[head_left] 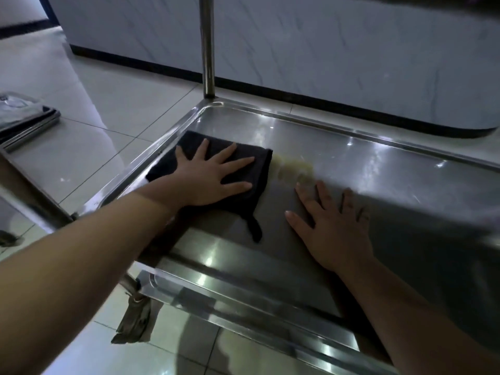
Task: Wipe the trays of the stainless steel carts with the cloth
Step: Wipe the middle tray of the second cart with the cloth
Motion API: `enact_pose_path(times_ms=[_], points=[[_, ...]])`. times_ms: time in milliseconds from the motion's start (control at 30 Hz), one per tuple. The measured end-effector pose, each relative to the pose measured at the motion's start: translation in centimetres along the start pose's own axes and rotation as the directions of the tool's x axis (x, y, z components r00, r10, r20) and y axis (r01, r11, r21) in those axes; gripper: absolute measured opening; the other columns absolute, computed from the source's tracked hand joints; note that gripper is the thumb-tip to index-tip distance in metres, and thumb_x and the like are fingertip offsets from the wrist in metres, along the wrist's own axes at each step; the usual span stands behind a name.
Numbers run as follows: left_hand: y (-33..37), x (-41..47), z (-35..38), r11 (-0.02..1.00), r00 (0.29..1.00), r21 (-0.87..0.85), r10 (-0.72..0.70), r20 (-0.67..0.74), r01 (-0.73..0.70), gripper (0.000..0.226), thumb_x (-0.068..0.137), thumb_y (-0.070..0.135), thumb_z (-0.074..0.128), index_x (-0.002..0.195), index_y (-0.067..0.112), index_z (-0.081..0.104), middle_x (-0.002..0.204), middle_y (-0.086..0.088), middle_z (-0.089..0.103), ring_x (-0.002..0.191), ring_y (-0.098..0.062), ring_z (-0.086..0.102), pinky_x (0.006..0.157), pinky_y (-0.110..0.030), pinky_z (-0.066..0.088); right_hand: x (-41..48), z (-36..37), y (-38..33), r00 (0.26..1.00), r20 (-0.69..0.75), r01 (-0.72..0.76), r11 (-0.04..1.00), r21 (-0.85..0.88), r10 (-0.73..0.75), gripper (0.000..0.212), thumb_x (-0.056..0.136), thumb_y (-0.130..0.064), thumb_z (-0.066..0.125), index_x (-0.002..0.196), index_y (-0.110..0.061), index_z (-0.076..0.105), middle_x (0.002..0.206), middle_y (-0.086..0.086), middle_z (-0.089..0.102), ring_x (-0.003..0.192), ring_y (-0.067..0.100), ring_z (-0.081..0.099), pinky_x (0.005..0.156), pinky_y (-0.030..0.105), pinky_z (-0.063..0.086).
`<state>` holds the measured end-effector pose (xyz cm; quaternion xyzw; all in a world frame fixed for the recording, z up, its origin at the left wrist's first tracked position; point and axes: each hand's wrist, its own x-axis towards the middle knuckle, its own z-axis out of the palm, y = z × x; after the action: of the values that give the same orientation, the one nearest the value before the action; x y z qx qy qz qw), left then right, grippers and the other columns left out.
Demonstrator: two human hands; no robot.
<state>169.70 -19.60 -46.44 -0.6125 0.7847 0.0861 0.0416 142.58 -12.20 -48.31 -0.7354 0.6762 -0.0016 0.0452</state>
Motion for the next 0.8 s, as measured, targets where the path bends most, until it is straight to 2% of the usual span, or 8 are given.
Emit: enact_pose_path(times_ms=[100, 200, 333, 433, 567, 700, 800], points=[[-0.3, -4.6, 1.3, 1.000, 1.000, -0.014, 0.017, 0.019, -0.016, 0.076, 0.051, 0.102, -0.007, 0.122, 0.080, -0.022, 0.154, 0.027, -0.023, 0.146, -0.036, -0.020, 0.100, -0.076, -0.015, 0.1, 0.2, -0.2, 1.000, -0.012, 0.008, 1.000, -0.015, -0.009, 0.074, 0.076, -0.082, -0.005, 0.145, -0.056, -0.012, 0.164, -0.010, -0.008, 0.147, 0.042, -0.008, 0.114, 0.066, -0.002], [0.3, -3.3, 0.8, 1.000, 1.000, 0.000, 0.001, 0.019, -0.001, 0.079, 0.050, 0.101, -0.008, 0.125, 0.078, -0.021, 0.157, 0.026, -0.020, 0.146, -0.038, -0.018, 0.099, -0.079, -0.012, 0.0, 0.4, -0.4, 0.999, -0.036, 0.007, 1.000, -0.024, -0.007, 0.077, 0.074, -0.082, -0.010, 0.145, -0.054, -0.012, 0.164, -0.007, -0.007, 0.146, 0.045, -0.006, 0.113, 0.068, -0.001], [2.2, 3.8, -1.0, 0.999, 1.000, 0.035, -0.011, -0.022, 0.012, 0.069, 0.075, 0.090, 0.010, 0.138, 0.069, -0.009, 0.163, 0.016, -0.011, 0.147, -0.039, -0.013, 0.100, -0.081, -0.010, -0.3, 0.6, -0.5, 0.999, -0.047, 0.013, 0.999, -0.033, -0.014, 0.082, 0.070, -0.083, -0.016, 0.146, -0.053, -0.012, 0.164, -0.006, -0.007, 0.146, 0.045, -0.006, 0.112, 0.068, 0.002], [4.2, 7.5, -1.9, 0.999, 0.999, 0.025, -0.027, -0.038, 0.028, 0.065, 0.085, 0.082, 0.020, 0.143, 0.065, -0.003, 0.164, 0.013, -0.005, 0.148, -0.040, -0.011, 0.099, -0.081, -0.009, -0.2, 0.2, -0.3, 0.999, -0.030, 0.011, 1.000, 0.001, -0.011, 0.078, 0.074, -0.082, -0.007, 0.147, -0.053, -0.010, 0.164, -0.008, -0.007, 0.147, 0.043, -0.007, 0.113, 0.067, 0.000], [5.4, 7.3, -1.7, 0.998, 0.998, 0.020, -0.052, -0.030, 0.052, 0.066, 0.085, 0.083, 0.020, 0.143, 0.064, -0.004, 0.163, 0.013, -0.008, 0.147, -0.040, -0.013, 0.101, -0.081, -0.009, -0.1, -0.1, 0.1, 0.999, -0.033, 0.008, 0.999, 0.046, -0.006, 0.075, 0.080, -0.082, 0.004, 0.148, -0.052, -0.004, 0.164, -0.011, -0.004, 0.148, 0.040, -0.007, 0.114, 0.066, 0.000], [4.0, 1.4, 0.0, 0.998, 0.998, 0.013, 0.067, -0.006, -0.067, 0.062, 0.073, 0.092, 0.007, 0.128, 0.077, -0.017, 0.161, 0.019, -0.015, 0.147, -0.038, -0.015, 0.100, -0.077, -0.013, -0.5, -0.4, 0.2, 1.000, -0.030, 0.005, 0.998, 0.057, -0.003, 0.071, 0.085, -0.080, 0.012, 0.150, -0.051, 0.003, 0.164, -0.010, -0.001, 0.148, 0.041, -0.005, 0.114, 0.066, 0.001], [3.3, -3.0, 1.2, 0.996, 0.995, 0.015, 0.087, -0.040, -0.086, 0.067, 0.061, 0.098, -0.004, 0.123, 0.080, -0.019, 0.159, 0.025, -0.015, 0.148, -0.034, -0.015, 0.103, -0.075, -0.013, -0.6, -0.5, -0.3, 0.998, -0.053, 0.022, 0.998, 0.066, -0.018, 0.073, 0.087, -0.078, 0.020, 0.151, -0.047, 0.008, 0.164, -0.008, 0.005, 0.147, 0.043, -0.002, 0.113, 0.066, 0.002]])
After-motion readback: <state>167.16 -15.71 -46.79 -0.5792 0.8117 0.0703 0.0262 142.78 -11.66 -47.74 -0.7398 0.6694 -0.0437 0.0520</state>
